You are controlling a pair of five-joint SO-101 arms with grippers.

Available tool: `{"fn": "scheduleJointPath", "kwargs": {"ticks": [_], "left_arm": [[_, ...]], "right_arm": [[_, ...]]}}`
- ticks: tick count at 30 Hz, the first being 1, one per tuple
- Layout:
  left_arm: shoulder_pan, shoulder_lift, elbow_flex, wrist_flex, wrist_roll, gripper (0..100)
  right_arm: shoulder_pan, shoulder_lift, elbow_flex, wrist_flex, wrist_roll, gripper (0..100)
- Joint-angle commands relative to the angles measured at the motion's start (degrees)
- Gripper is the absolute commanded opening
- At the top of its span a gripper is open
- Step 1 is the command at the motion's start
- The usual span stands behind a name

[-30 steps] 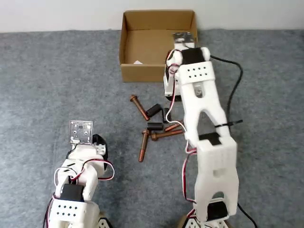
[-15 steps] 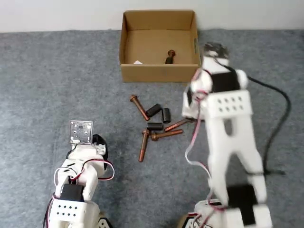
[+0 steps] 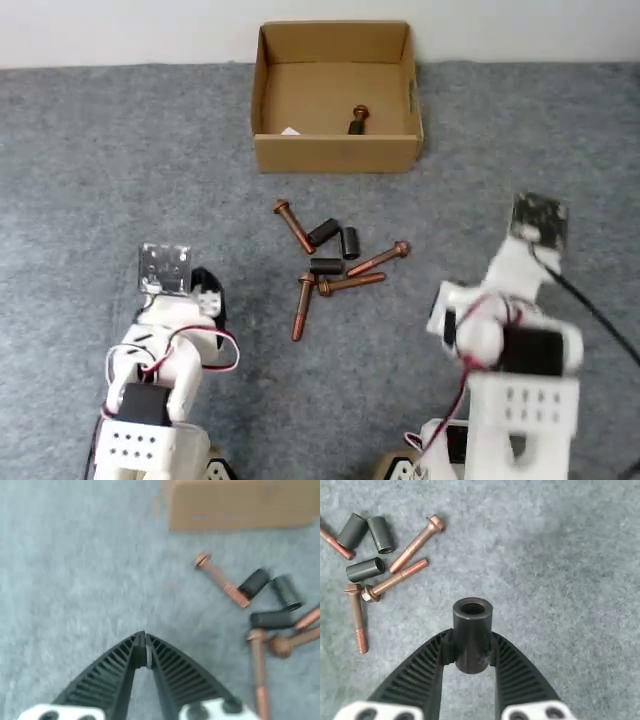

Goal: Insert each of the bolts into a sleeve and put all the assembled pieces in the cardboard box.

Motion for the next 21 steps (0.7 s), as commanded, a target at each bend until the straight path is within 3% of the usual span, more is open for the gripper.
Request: {"fn": "scheduleJointPath", "kwargs": {"ticks": [1,5,12,21], "left_arm": [[4.0,0.4,-12.6,6.5,-1.0,1],[9.2,9.4,-22.1,9.7,-1.0,1],[13.5,40.2,-42.3,11.3,-1.1,1],[19.5,71.0,-64.5,12.7,-12.4,1]], "right_arm": [[1.9,-9.6,4.2,-1.4,-0.4,0.8],[1.9,-16.9,9.0,-1.0,-0.5,0.8],[1.9,-23.3,13.2,-0.9,-5.2,0.8],[1.9,-29.4,18.0,-1.1,-4.9,0.8]]}}
